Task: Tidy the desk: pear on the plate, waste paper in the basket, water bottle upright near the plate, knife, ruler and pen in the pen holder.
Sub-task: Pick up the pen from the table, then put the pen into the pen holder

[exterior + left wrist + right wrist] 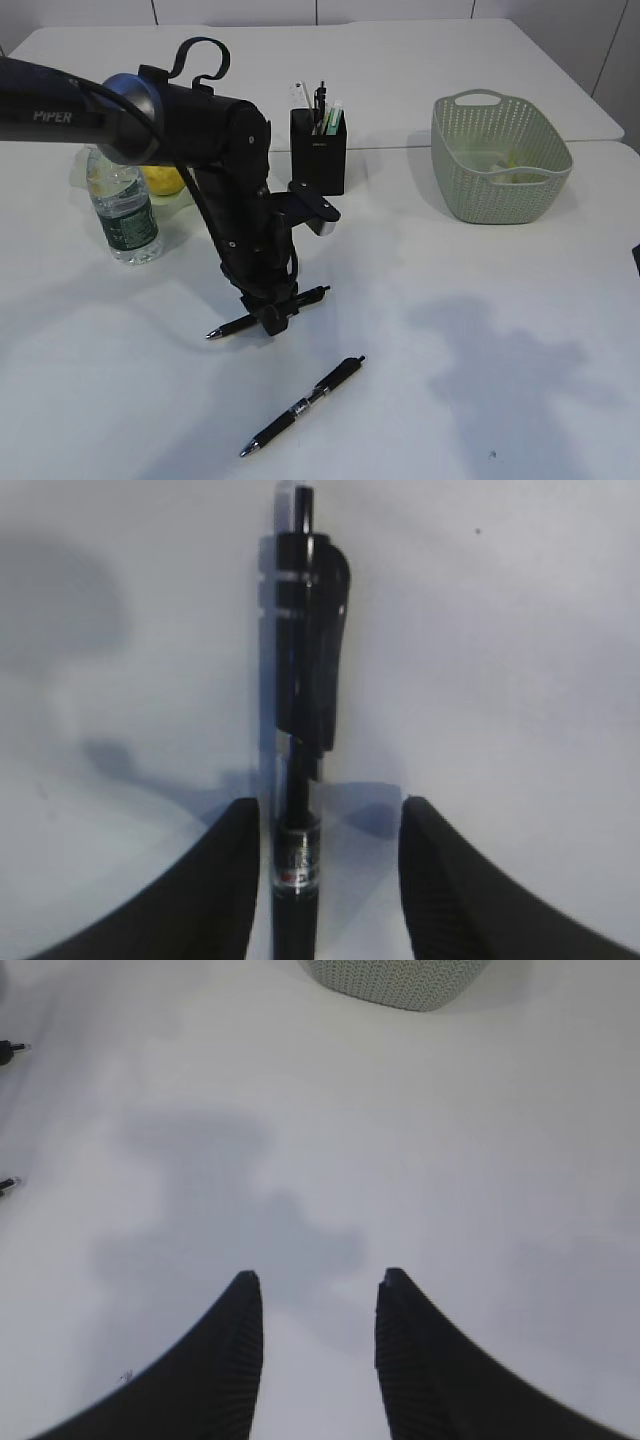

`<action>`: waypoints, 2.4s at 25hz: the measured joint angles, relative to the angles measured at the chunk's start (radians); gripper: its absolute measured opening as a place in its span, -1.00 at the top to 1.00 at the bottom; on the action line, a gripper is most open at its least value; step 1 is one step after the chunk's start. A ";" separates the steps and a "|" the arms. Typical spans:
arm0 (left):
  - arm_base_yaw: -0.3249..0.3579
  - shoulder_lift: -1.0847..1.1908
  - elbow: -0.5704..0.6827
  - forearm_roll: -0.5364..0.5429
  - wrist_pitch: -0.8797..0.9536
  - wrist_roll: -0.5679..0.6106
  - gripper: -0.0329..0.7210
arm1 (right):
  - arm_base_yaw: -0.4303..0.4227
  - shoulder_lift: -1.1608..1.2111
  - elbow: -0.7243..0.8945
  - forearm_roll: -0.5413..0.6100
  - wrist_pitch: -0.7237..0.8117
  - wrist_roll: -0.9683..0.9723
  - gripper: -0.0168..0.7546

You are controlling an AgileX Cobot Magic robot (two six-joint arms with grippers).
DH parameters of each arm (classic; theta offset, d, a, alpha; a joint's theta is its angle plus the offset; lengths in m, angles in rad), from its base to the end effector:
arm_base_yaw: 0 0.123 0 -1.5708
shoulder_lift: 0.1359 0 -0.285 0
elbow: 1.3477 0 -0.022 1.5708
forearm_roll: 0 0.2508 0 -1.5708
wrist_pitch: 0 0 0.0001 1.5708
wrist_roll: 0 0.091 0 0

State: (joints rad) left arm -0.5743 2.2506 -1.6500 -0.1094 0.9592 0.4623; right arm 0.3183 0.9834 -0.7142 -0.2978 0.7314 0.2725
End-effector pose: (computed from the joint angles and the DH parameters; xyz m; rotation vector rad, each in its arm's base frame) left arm 0.3699 -0.2490 0.1241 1.4307 2.6882 -0.1493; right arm 0.1787 0.0401 0.2862 -0.2441 2.4276 -0.0803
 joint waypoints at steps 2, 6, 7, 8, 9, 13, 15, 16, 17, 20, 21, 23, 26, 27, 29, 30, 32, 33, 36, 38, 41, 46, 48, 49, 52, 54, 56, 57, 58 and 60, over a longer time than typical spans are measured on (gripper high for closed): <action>0.000 0.006 0.000 0.000 0.000 0.000 0.07 | 0.000 0.000 0.000 0.000 0.000 0.000 0.14; 0.000 0.006 0.000 0.000 -0.004 0.000 0.07 | 0.000 0.000 0.000 0.000 0.000 0.000 0.14; 0.000 0.006 0.000 0.000 -0.004 0.000 0.09 | 0.000 0.000 0.000 0.000 0.000 0.000 0.14; 0.000 0.006 0.000 -0.001 -0.004 0.000 0.10 | 0.000 0.000 0.000 0.000 0.000 0.000 0.14; 0.000 0.008 0.000 -0.001 -0.004 0.000 0.11 | 0.000 0.000 0.000 0.000 0.000 0.000 0.14; 0.000 0.015 -0.005 -0.001 -0.006 0.000 0.13 | 0.000 0.000 0.000 0.000 0.000 0.000 0.14; 0.000 0.017 -0.006 -0.001 -0.006 0.000 0.15 | 0.000 0.000 0.000 0.000 0.000 0.000 0.14; 0.000 0.017 -0.006 -0.001 -0.006 0.000 0.18 | 0.000 0.000 0.000 0.000 0.000 0.000 0.14; 0.000 0.017 -0.006 -0.001 -0.006 0.000 0.21 | 0.000 0.000 0.000 0.000 0.000 0.000 0.14; 0.000 0.017 -0.006 0.001 -0.008 0.000 0.42 | 0.000 0.000 0.000 0.000 0.000 0.000 0.14; 0.000 0.017 -0.006 0.003 -0.008 0.000 0.56 | 0.000 0.000 0.000 0.000 0.000 0.000 0.14; 0.000 0.017 -0.006 0.005 -0.008 0.000 0.72 | 0.000 0.000 0.000 0.000 0.000 0.000 0.14; 0.000 0.017 -0.006 0.005 -0.008 0.000 0.74 | 0.000 0.000 0.000 0.000 0.000 0.000 0.14; 0.000 0.017 -0.006 0.005 -0.008 0.000 0.74 | 0.000 0.000 0.000 0.000 0.000 0.000 0.14; 0.000 0.019 -0.018 0.003 0.005 0.000 0.74 | 0.000 0.000 0.000 0.000 0.000 0.000 0.14; 0.000 0.023 -0.030 -0.004 0.024 0.000 0.74 | 0.000 0.000 0.000 0.000 0.000 0.000 0.14; 0.000 0.027 -0.075 -0.026 0.061 0.000 0.74 | 0.000 0.000 0.000 0.000 0.000 0.000 0.14; 0.000 0.027 -0.104 -0.041 0.079 -0.002 0.74 | 0.000 0.000 0.000 0.000 0.000 0.000 0.14; 0.000 0.021 -0.193 -0.089 0.116 -0.025 0.74 | 0.000 0.000 0.000 0.000 0.000 0.000 0.14; 0.000 0.005 -0.239 -0.115 0.128 -0.030 0.74 | 0.000 0.000 0.000 0.000 0.002 0.000 0.14; 0.000 -0.031 -0.291 -0.131 0.131 -0.032 0.74 | 0.000 0.000 0.000 0.000 0.002 0.000 0.14; 0.000 -0.107 -0.315 -0.134 0.089 -0.034 0.74 | 0.000 0.000 0.000 0.000 0.002 0.000 0.14; 0.000 -0.132 -0.315 -0.134 0.043 -0.034 0.74 | 0.000 0.000 0.000 0.000 0.002 0.000 0.14; 0.000 -0.143 -0.315 -0.136 0.021 -0.034 0.74 | 0.000 0.000 0.000 0.000 0.002 0.000 0.14; 0.000 -0.168 -0.315 -0.136 -0.057 -0.034 0.74 | 0.000 0.000 0.000 0.000 0.002 0.002 0.14; 0.000 -0.183 -0.315 -0.137 -0.113 -0.034 0.74 | 0.000 0.000 0.000 0.000 0.002 0.002 0.14; 0.000 -0.194 -0.315 -0.151 -0.171 -0.034 0.74 | 0.000 0.000 0.000 0.000 0.002 0.002 0.14; 0.000 -0.196 -0.315 -0.158 -0.203 -0.034 0.74 | 0.000 0.000 0.000 0.000 0.004 0.002 0.14; 0.000 -0.197 -0.315 -0.173 -0.232 -0.034 0.74 | 0.000 0.000 0.000 0.000 0.004 0.002 0.14; 0.000 -0.198 -0.308 -0.201 -0.307 -0.034 0.74 | 0.000 0.000 0.000 0.000 0.015 0.002 0.14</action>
State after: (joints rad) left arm -0.5743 2.0524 -1.9580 -0.3104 0.6521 0.4279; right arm 0.3183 0.9834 -0.7142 -0.2978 0.7468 0.2746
